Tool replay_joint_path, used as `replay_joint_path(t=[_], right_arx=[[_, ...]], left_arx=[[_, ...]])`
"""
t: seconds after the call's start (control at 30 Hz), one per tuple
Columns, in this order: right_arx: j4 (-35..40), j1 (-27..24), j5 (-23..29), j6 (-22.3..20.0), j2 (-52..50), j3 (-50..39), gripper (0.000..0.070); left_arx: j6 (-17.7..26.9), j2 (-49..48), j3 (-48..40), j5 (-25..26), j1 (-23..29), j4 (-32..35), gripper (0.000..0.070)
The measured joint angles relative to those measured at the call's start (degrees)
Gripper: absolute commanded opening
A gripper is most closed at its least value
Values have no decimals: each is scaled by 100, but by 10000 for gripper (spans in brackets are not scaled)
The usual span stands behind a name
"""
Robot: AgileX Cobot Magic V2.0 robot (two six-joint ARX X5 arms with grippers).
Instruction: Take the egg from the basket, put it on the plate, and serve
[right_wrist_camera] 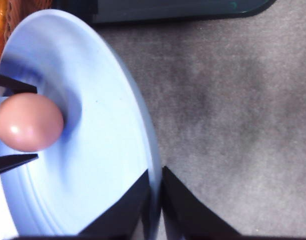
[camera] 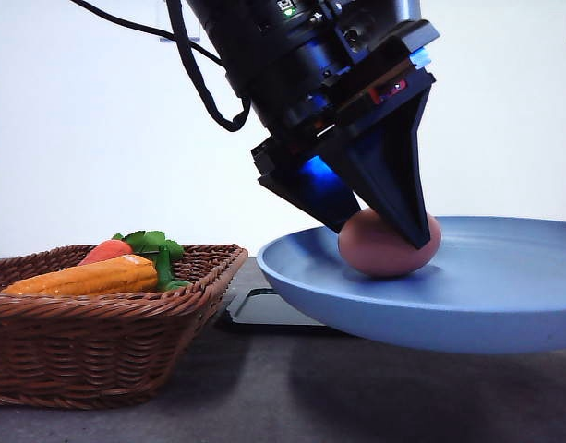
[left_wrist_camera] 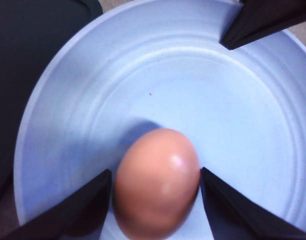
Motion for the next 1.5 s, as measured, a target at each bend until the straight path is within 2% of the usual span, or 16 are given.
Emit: replay_joint_path(t=[0.23, 0.43, 0.63, 0.83, 1.17, 1.3, 1.5], right_arx=[[88, 2, -453, 27, 231, 0, 0], [656, -46, -461, 41, 919, 0, 0], [1130, -260, -453, 63, 1775, 147, 0], [1636, -454, -458, 68, 2756, 857, 0], [1767, -570, -418, 68, 4481, 2510, 0], [1782, -581, -418, 68, 5111, 3099, 0], [1760, -581, -420, 82, 5557, 3377, 3]], left_arx=[[-151, -251, 24, 0, -2, -184, 376], [-161, -1338, 104, -14, 93, -119, 376], [-173, -2502, 120, -355, 299, -296, 376], [-189, -3719, 120, -835, 439, -422, 376], [-191, -5145, 120, -1614, 475, -857, 376], [-212, -5448, 120, -1670, 476, -1042, 376], [-276, -5595, 120, -1672, 476, -1225, 376]])
